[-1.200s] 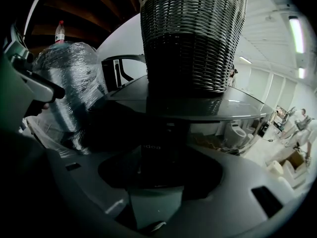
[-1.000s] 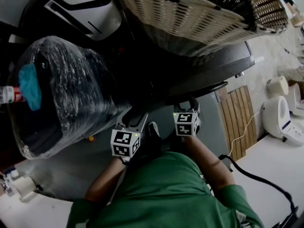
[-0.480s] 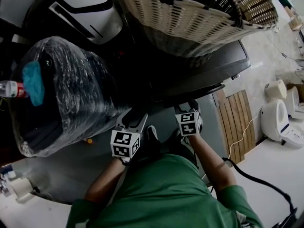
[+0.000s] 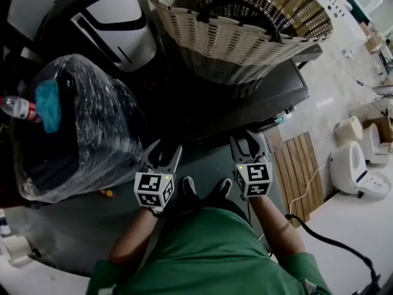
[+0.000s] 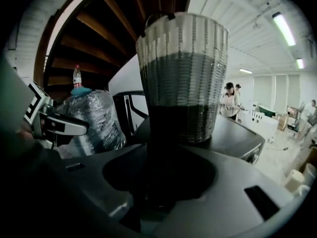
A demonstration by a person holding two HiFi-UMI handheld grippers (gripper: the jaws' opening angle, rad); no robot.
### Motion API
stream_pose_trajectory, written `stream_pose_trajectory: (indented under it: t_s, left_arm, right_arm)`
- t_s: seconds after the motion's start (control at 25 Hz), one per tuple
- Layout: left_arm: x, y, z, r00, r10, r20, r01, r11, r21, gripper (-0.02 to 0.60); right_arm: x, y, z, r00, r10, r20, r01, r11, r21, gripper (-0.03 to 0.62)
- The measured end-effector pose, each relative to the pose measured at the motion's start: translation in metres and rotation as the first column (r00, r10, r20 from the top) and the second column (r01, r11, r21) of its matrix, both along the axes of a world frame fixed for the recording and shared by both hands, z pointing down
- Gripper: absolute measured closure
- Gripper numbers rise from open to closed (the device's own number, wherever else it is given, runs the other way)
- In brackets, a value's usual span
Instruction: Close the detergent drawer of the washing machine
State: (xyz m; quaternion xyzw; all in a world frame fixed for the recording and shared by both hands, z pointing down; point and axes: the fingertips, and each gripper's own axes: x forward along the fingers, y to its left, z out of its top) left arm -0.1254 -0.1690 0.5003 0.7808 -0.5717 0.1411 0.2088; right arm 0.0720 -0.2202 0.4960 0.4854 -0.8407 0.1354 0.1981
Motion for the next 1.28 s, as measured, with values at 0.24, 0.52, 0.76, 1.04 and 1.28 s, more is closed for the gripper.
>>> stream_pose_trajectory:
  t_s: [0.24,0.52,0.76,1.04,1.28]
  left_arm:
    - [0.004,-0.012,-0.069,1.000,-0.025,0.007,0.024,0.987,0.157,0.350]
    - [0.021,-0.019,-0.146,1.000,-0.008,-0.010,0.011,0.944,0.329,0.350]
    - [0.042,-0.015,-0.187,0.999,0.029,-0.017,-0.019,0.908,0.418,0.350]
    - [0.054,-0.015,-0.187,0.999,0.032,-0.033,-0.015,0.910,0.415,0.350]
    - [0.058,-0.014,-0.187,1.000,0.010,-0.026,0.001,0.910,0.415,0.350]
  right_arm:
    - [0.004,0.004,-0.090,0.991,-0.029,0.134,0.009,0.989,0.148,0.479]
    - [0.017,0.015,-0.178,0.986,-0.065,0.155,0.004,0.929,0.370,0.547]
    - [0.022,0.030,-0.231,0.980,-0.115,0.162,0.024,0.876,0.482,0.553]
    - [0.037,0.029,-0.236,0.981,-0.112,0.161,0.020,0.873,0.487,0.553]
    - [0.045,0.026,-0.240,0.977,-0.123,0.173,0.024,0.874,0.485,0.553]
